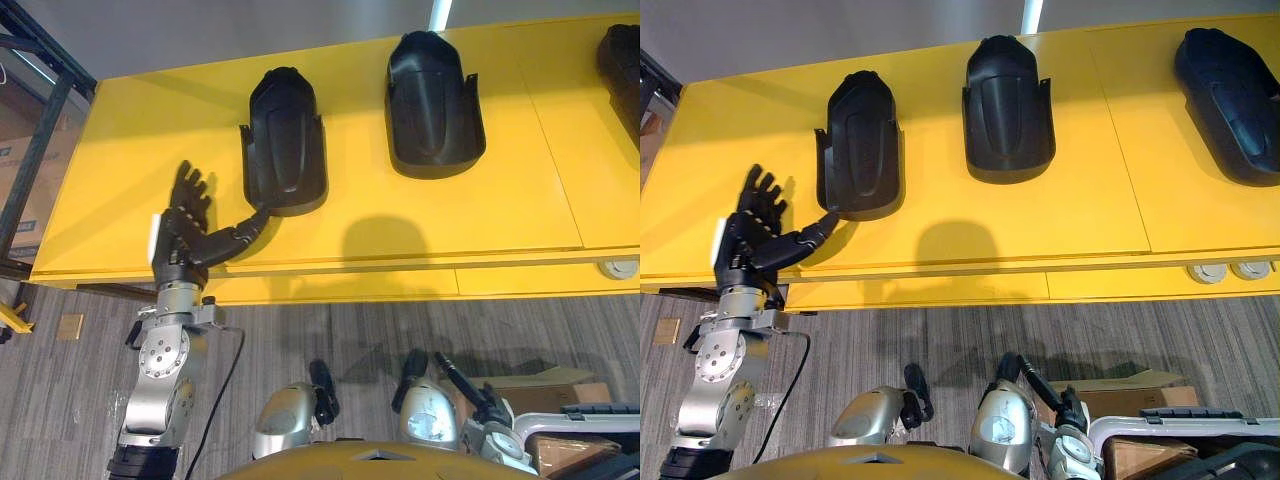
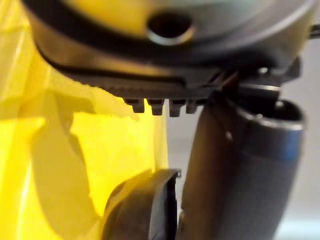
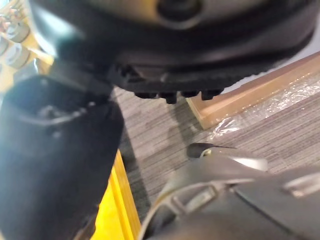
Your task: Walk over and take three plastic housings, then place them on the shelf
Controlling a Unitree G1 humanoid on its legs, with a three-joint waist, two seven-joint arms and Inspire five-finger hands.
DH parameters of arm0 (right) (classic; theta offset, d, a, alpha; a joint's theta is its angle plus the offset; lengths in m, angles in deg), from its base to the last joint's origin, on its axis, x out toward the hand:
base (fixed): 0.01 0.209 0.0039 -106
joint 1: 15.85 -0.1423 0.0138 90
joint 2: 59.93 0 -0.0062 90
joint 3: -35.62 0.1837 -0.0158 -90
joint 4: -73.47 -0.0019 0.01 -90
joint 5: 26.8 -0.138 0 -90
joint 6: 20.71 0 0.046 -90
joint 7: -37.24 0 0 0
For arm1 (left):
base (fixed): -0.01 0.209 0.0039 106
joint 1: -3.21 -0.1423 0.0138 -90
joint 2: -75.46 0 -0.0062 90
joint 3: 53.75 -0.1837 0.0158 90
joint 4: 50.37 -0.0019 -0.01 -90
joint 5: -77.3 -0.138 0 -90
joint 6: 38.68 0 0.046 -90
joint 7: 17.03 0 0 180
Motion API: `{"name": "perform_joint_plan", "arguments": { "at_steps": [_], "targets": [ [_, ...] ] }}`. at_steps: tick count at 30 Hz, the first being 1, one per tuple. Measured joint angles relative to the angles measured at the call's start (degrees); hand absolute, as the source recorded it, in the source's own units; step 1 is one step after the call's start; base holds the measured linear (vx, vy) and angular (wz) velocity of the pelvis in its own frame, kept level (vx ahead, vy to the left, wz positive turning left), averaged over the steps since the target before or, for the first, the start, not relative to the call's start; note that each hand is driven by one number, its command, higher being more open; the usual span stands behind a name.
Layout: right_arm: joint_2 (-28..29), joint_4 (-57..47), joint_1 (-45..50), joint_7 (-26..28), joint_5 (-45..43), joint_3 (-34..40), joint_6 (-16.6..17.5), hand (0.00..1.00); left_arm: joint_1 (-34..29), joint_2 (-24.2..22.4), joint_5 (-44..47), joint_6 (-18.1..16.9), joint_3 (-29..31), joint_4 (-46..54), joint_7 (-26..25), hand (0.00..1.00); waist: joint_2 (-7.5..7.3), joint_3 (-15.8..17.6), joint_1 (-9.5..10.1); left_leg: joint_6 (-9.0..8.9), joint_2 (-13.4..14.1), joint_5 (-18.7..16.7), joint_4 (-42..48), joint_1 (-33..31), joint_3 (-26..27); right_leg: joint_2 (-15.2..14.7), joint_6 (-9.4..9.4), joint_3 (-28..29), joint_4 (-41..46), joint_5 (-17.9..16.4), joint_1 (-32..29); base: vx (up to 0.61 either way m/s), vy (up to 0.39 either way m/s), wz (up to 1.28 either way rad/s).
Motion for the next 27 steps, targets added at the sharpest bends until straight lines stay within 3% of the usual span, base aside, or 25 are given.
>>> {"name": "perform_joint_plan", "arguments": {
  "at_steps": [2,6,7,12,17,18,21,27],
  "targets": [
    [0.1,0.0,0.5,-0.1,0.0,-0.5,0.0,1.0,0.8,-0.5,-0.1,-4.9,0.6,0.8,-0.8,1.0,-0.04,-0.1,0.16,0.01,0.0,0.0,0.1,0.0,-0.2,0.0,0.03,-0.2,-0.2,0.1,0.1,0.01,-0.009,0.04],
    [0.5,0.0,1.1,-0.3,0.0,-0.6,0.0,1.0,2.1,-0.7,0.2,-8.6,-2.3,7.3,3.2,1.0,-0.23,-0.2,0.2,0.0,0.0,0.0,0.1,0.1,-0.4,0.4,0.13,-0.9,-2.1,1.1,1.4,0.01,-0.003,0.07],
    [0.5,0.0,1.2,-0.5,0.0,-1.5,0.0,1.0,4.4,-0.7,0.6,-8.8,-5.5,9.7,6.8,1.0,-0.41,-0.3,0.07,-0.01,0.0,0.0,0.3,0.1,-0.8,0.6,0.13,-1.3,-3.1,1.6,2.1,-0.01,-0.002,0.09],
    [1.1,0.1,1.2,-0.5,0.0,-2.9,0.0,1.0,8.4,-0.7,0.7,-8.6,-13.3,10.9,12.7,1.0,-1.7,-1.2,-0.6,-0.31,0.7,-0.7,1.0,-0.1,-0.4,1.6,0.0,-0.9,-5.9,3.1,3.2,-0.03,-0.01,-0.08],
    [1.0,0.1,1.3,-0.6,-0.1,-4.8,-0.3,1.0,9.9,-2.1,4.1,-7.7,-19.5,10.4,13.9,1.0,-2.35,-1.6,-1.36,-0.31,1.4,-1.7,2.3,-0.2,0.6,2.3,-0.1,0.2,-6.7,3.7,3.3,-0.04,-0.005,-0.13],
    [1.1,0.1,1.3,-0.6,-0.1,-5.0,-0.3,1.0,10.8,-2.4,4.3,-7.0,-23.6,9.2,13.4,1.0,-2.44,-1.6,-1.51,-0.28,1.5,-2.0,2.6,-0.2,0.9,2.4,-0.08,0.4,-6.9,3.8,3.4,-0.02,-0.001,-0.05],
    [1.1,0.2,1.3,-0.6,-0.6,-5.5,-0.3,1.0,12.2,-2.8,3.6,-5.6,-27.0,6.7,12.7,1.0,-2.84,-1.9,-1.66,-0.44,2.0,-2.7,3.3,-0.3,1.7,2.8,-0.08,1.1,-7.0,3.8,3.2,-0.02,-0.003,-0.14],
    [1.4,0.7,1.7,-0.6,-1.1,-6.6,-0.3,1.0,15.7,-3.1,-2.5,-2.6,-30.1,2.0,5.7,1.0,-3.66,-2.2,-1.88,-0.67,2.5,-3.5,4.1,-0.3,2.4,3.3,-0.1,2.0,-7.5,3.9,3.0,0.0,-0.008,-0.08]
  ]
}}
